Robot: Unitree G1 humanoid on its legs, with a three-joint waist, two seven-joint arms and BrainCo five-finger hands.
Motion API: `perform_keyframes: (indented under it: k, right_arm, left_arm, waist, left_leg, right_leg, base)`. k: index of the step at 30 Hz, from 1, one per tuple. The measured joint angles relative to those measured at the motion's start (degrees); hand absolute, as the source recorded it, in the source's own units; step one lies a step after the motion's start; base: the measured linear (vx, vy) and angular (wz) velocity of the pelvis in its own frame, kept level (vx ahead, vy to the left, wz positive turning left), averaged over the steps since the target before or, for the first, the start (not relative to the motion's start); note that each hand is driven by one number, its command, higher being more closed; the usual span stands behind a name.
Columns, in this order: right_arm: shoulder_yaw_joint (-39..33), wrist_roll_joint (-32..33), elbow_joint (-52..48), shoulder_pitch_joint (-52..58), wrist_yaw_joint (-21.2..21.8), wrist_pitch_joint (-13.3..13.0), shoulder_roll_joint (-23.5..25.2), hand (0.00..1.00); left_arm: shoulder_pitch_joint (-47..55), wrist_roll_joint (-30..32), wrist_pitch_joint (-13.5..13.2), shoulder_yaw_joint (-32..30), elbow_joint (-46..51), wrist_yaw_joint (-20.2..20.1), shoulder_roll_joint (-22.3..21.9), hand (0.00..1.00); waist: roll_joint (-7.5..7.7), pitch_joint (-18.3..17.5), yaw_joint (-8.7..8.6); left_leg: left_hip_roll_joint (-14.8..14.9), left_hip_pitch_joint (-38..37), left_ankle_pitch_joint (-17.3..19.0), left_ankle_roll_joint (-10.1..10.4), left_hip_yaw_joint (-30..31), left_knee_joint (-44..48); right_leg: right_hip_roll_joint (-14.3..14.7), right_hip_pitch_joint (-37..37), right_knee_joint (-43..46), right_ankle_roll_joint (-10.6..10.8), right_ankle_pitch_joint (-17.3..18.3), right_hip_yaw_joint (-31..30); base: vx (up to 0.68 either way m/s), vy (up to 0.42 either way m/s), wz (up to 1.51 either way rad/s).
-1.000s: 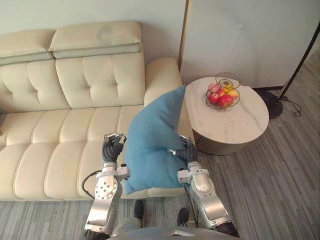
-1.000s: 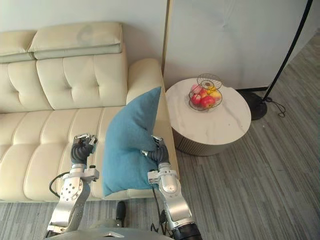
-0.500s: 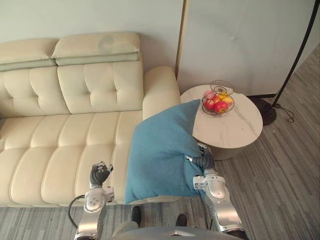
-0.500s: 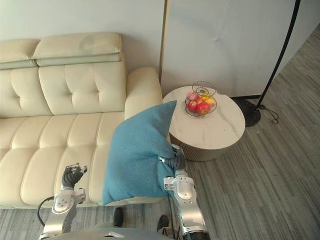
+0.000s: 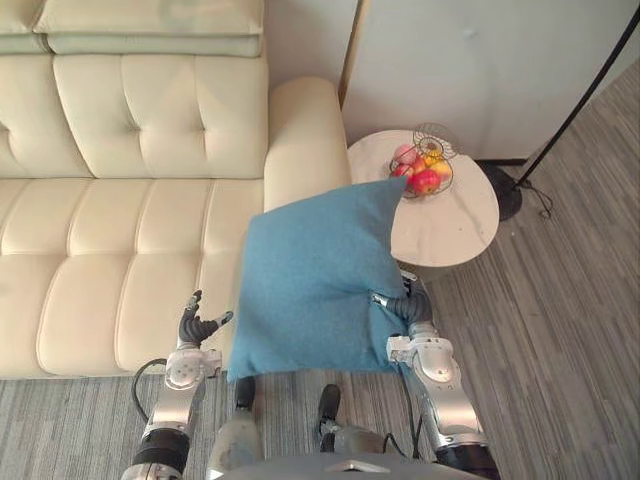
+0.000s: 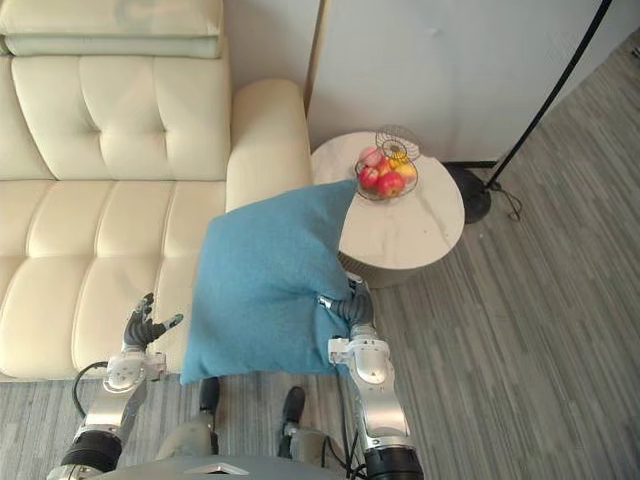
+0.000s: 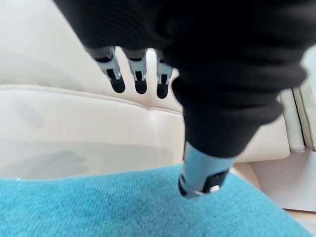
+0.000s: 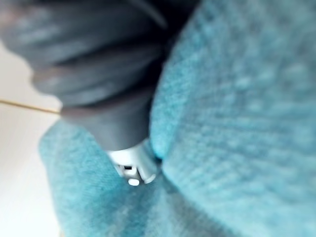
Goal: Pick up cushions and gather them together orderly.
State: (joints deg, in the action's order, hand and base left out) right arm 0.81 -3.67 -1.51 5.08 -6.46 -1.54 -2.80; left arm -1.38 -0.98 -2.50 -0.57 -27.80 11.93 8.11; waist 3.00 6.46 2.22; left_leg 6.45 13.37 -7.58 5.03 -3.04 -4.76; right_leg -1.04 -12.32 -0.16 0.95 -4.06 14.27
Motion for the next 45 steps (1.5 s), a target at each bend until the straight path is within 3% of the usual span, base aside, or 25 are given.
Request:
perform_keyframes:
  k: [12,19,20,31,38,42,45]
  right_arm:
    - [0.29,1.82,-4.54,-6.90,-3.06,-1.36,-0.03,1.00]
    - [1.81,2.24,-9.52,-8.17,-5.44,-1.55,-0.02,1.00]
    - [2.00,2.31,-10.41,-8.21,-6.03,-1.56,-0.04,1.00]
    - [2.88,3.46,-14.00,-7.74,-9.09,-1.90,0.00,1.00]
    - [1.05,3.99,-13.98,-4.66,-9.14,-2.04,0.07,1.00]
    - [0.33,4.05,-13.16,-1.60,-8.99,-2.03,0.14,1.00]
    - [-1.06,3.90,-12.36,0.94,-8.48,-2.03,0.13,1.00]
  left_arm:
    - [-16.87,-1.19,-0.65,6.29,-9.66,0.08,0.72,0.00]
    - [-22.15,-1.23,-1.07,7.59,-11.72,0.52,1.73,0.00]
    - [-22.83,-1.50,-1.07,7.68,-11.71,0.64,1.72,1.00]
    - [-23.75,-9.02,-1.39,8.56,-5.85,2.79,1.35,1.00]
    - [-19.06,-11.27,-1.30,8.57,6.05,3.66,0.32,1.00]
    - [-14.78,-12.45,-1.29,8.58,12.43,3.94,-0.80,1.00]
    - [-10.47,-13.02,-1.29,8.63,17.48,3.78,-2.43,1.00]
  waist:
    - [0.87,8.34,-1.47]
    - [1.11,11.71,-0.84]
    - [1.07,12.43,-0.82]
    - [1.26,14.16,-0.81]
    - [1.16,14.11,-0.71]
    - [0.77,13.91,-0.87]
    - [-0.84,12.78,-0.94]
  left_leg:
    - [0.15,8.71,-0.44,-0.41,-1.03,5.05]
    - [0.44,12.80,1.09,-0.61,-1.72,8.86]
    - [0.45,13.24,1.12,-0.63,-1.72,9.28]
    - [1.22,15.79,2.02,-1.58,-5.92,12.66]
    - [0.38,14.04,2.29,-1.98,-6.81,13.48]
    - [-0.45,9.72,2.24,-1.83,-6.37,11.31]
    - [-1.36,6.29,2.11,-1.82,-6.24,8.91]
  right_leg:
    - [-0.52,-10.01,5.22,-0.96,-0.09,-1.37]
    - [-0.78,-13.77,7.21,-0.96,-0.30,-2.37]
    - [-0.85,-14.09,7.51,-0.96,-0.30,-2.32]
    - [-2.66,-15.84,10.68,-0.35,1.26,-0.97]
    - [-4.42,-15.13,14.15,-0.01,3.12,-0.41]
    - [-5.24,-11.72,15.19,0.19,5.07,0.49]
    - [-5.98,-9.38,15.45,0.43,6.28,0.74]
  base:
    - [-0.03,0.008,-0.06]
    - [-0.05,0.007,-0.07]
    - [-0.04,0.004,0.00]
    - [-0.02,0.007,0.08]
    - [0.05,0.010,0.06]
    - [0.09,-0.006,0.15]
    - [0.09,0.020,0.10]
